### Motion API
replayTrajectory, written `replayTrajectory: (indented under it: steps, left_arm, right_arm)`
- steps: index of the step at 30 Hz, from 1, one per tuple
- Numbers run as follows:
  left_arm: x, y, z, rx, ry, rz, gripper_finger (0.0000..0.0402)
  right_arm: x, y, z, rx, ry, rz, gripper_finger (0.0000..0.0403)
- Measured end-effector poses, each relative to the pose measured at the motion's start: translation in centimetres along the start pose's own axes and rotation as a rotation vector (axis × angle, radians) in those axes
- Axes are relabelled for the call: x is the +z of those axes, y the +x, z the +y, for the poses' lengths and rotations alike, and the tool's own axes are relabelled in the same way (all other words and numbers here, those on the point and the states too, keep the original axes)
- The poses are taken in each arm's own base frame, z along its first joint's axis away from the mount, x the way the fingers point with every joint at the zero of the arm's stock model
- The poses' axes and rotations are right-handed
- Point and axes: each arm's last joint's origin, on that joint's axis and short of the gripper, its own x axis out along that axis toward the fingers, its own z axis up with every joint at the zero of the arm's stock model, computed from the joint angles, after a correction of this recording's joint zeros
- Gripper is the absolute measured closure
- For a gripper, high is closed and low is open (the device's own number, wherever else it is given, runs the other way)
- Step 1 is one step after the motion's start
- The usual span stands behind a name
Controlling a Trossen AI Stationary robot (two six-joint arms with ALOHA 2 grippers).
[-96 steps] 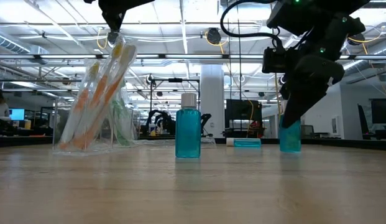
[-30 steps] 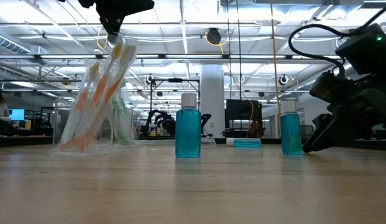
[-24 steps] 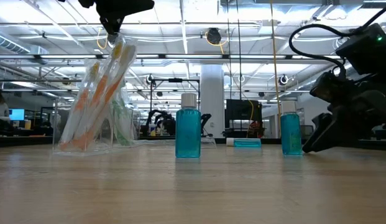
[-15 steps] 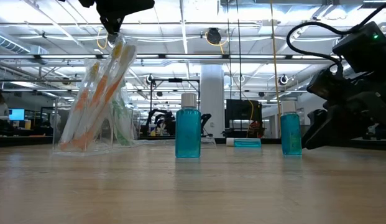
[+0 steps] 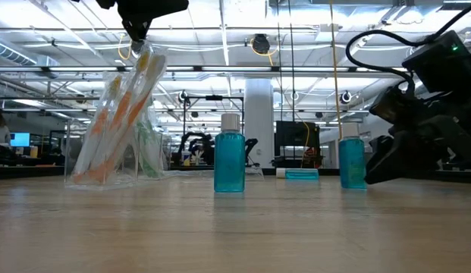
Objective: Pick & Place toothbrushing station
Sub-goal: Put the blue mouthwash into the middle section of the transparent organizer
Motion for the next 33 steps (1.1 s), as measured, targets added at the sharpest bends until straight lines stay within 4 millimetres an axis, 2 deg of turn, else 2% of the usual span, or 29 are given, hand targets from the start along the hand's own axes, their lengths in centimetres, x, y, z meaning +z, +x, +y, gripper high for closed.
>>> replayTrajectory:
  steps: [9,18,29,33]
  left_arm:
    - [0.0,0.0,0.0,0.000,0.002,0.000,0.0227]
    - [-0.1,0.0,0.0,0.001,0.003,0.005,0.0227]
    - [-0.1,0.0,0.0,0.001,0.003,0.007,0.0227]
    - [-0.1,0.0,0.0,0.001,0.003,0.007,0.0227]
  right_arm:
    - [0.2,0.8,0.4,0.077,0.018,-0.006,0.0209]
    - [0.7,1.8,0.6,0.040,-0.034,0.007,0.0213]
    - [0.7,1.8,0.6,0.020,-0.046,0.005,0.0303]
    - [0.8,1.8,0.6,0.024,-0.051,-0.004,0.0321]
